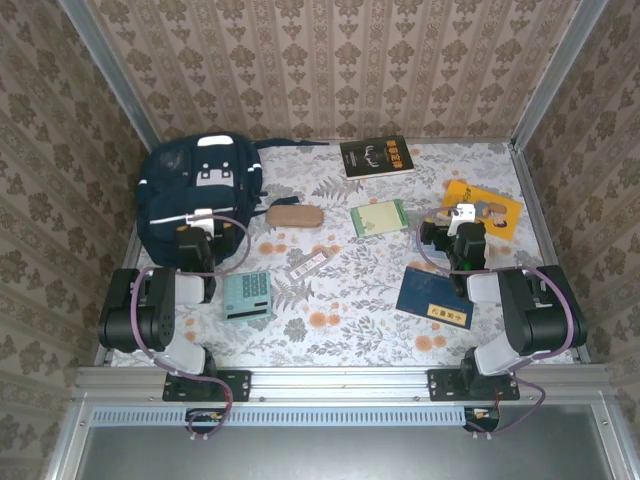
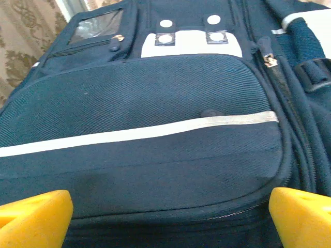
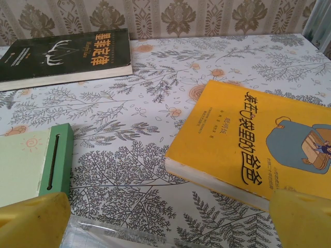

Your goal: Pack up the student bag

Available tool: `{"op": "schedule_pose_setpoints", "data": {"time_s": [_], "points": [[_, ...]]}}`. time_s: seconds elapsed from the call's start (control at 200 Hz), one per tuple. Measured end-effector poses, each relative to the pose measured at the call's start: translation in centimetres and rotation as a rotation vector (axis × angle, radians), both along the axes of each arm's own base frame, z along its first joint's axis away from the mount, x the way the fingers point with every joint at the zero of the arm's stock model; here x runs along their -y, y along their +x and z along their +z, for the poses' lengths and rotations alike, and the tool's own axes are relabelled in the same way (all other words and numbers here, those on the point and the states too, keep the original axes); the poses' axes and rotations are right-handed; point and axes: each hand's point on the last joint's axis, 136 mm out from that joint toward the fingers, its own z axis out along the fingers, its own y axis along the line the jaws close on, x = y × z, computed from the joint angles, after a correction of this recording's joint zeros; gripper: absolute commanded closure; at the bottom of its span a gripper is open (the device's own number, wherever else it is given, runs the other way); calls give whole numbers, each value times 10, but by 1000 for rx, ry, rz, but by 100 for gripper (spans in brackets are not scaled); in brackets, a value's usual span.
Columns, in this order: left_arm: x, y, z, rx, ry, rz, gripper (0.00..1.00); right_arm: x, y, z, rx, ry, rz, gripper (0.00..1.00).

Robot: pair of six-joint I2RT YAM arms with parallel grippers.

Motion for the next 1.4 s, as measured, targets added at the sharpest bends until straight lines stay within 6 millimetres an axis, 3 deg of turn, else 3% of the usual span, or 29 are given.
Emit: {"op": "schedule_pose_setpoints", "data": {"time_s": [1.065, 1.115, 1.185, 1.3, 1.395], "points": [[6, -3, -5, -60, -14, -40, 0, -1, -1, -1, -11, -8, -8, 0], [5, -2, 6, -64, 0, -19, 0, -2, -4, 0, -34, -19, -17, 0], [1, 3, 40, -37, 6, 32, 0, -5, -6, 16, -38, -34, -30, 0], [-17, 10, 116, 48, -80, 189, 0, -6, -11, 78, 79, 26, -76, 0], [-36, 8, 165, 65, -221, 319, 0, -3, -21, 126, 164, 156, -122, 0]]}}
